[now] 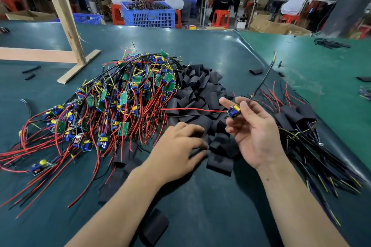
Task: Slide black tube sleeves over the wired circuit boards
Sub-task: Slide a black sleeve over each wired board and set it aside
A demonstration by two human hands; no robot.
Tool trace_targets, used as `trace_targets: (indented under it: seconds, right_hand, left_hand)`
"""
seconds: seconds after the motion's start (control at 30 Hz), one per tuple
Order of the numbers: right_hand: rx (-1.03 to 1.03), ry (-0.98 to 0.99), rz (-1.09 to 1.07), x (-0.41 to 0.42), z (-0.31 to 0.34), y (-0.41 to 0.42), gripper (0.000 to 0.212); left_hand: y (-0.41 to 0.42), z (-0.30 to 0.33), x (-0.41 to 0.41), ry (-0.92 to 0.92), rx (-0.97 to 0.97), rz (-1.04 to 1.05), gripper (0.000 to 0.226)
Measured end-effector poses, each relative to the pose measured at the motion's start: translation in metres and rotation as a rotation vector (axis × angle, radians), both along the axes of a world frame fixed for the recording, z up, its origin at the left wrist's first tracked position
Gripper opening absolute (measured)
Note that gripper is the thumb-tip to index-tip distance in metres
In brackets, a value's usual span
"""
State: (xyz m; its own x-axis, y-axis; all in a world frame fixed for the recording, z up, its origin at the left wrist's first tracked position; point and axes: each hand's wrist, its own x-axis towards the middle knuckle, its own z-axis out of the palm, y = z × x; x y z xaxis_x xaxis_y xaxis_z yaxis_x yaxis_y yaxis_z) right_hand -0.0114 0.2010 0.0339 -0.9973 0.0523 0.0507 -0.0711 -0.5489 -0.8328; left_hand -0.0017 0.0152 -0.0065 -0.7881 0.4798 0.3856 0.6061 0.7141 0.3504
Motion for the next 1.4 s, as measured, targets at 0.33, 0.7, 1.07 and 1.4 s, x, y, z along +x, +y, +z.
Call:
trace_targets:
  seconds: [0.33,0.7,1.07,1.4]
  right_hand:
    - [0.058,0.009,0.037,0.002,-0.002,-0.004,0.012]
    - [0.087,0.043,0.079,0.002,-0.002,-0.002,0.017]
    - [0.02,0.091,0.042,0.002,0.003,0.011,0.03]
    - [0.021,0.104,0.029,0.001,0.005,0.008,0.021]
  left_hand:
    - [-0.015,-0.001,-0.007,-0.1,0.08,0.107,0.041]
    - [-0.028,0.004,-0.007,-0.102,0.076,0.138,0.039]
    - [-0.044,0.02,-0.005,-0.016,0.628,0.111,0.027]
    - [-0.043,0.014,-0.005,-0.067,0.766,0.135,0.036]
